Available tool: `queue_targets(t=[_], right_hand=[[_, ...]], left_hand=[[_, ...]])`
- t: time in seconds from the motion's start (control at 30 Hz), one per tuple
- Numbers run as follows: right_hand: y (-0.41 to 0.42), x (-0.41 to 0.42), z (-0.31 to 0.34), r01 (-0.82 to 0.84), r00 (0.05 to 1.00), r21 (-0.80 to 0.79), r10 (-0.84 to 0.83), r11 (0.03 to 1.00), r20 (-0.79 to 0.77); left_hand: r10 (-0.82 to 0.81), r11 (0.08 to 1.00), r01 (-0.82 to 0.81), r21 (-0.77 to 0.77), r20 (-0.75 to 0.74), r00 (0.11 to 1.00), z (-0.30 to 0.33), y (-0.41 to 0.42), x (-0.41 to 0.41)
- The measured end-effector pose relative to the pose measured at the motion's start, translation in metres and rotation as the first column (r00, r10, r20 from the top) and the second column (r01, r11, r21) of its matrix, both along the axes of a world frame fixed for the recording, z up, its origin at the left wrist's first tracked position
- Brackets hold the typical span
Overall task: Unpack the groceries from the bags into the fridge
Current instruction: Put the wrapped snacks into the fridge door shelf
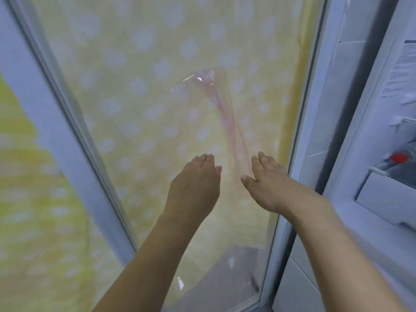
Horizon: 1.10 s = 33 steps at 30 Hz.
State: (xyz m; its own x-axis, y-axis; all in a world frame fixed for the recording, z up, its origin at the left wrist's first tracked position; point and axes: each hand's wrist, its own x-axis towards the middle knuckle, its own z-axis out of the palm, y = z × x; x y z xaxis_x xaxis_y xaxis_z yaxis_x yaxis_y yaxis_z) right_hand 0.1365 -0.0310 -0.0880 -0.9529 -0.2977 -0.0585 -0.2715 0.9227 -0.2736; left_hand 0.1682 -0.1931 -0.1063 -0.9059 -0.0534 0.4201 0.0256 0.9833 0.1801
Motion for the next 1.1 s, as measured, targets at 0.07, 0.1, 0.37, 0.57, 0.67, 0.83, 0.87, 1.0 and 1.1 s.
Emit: queue_targets(t=[0.07, 0.1, 0.37, 0.57, 0.67, 0.83, 0.87, 1.0, 1.1], right_hand=[[-0.027, 0.004, 0.000, -0.066, 0.998, -0.018, 0.066, 0.998, 0.001], [-0.041, 0.006, 0.000, -0.103, 0.995, -0.021, 0.103, 0.994, -0.003], [-0.152, 0.043, -0.006, -0.393, 0.920, 0.009, 0.393, 0.920, -0.004], [-0.219, 0.094, 0.004, -0.566, 0.823, 0.032, 0.567, 0.824, -0.039], [-0.242, 0.118, 0.013, -0.604, 0.794, 0.067, 0.607, 0.794, -0.044], [-0.268, 0.149, 0.024, -0.684, 0.722, 0.116, 0.691, 0.721, -0.035], [-0.273, 0.154, 0.026, -0.702, 0.703, 0.117, 0.710, 0.702, -0.038], [-0.302, 0.179, 0.021, -0.777, 0.621, 0.101, 0.783, 0.622, -0.046], [-0.327, 0.204, 0.012, -0.839, 0.535, 0.096, 0.844, 0.535, -0.036]], left_hand=[[0.066, 0.998, -0.066, 0.007, 0.003, 0.998, 0.000, -0.023, 0.014], [0.097, 0.995, -0.097, 0.006, 0.010, 0.995, 0.000, -0.034, 0.022], [0.333, 0.943, -0.333, 0.009, 0.013, 0.943, -0.001, -0.117, 0.099], [0.485, 0.874, -0.485, 0.020, -0.015, 0.874, -0.005, -0.166, 0.167], [0.581, 0.814, -0.581, -0.003, -0.031, 0.813, -0.002, -0.189, 0.202], [0.676, 0.737, -0.675, 0.037, -0.005, 0.737, 0.000, -0.215, 0.244], [0.692, 0.722, -0.691, 0.043, -0.008, 0.722, 0.000, -0.217, 0.252], [0.770, 0.637, -0.770, 0.021, 0.007, 0.638, 0.001, -0.224, 0.287], [0.820, 0.571, -0.821, 0.004, 0.038, 0.571, -0.001, -0.231, 0.318]])
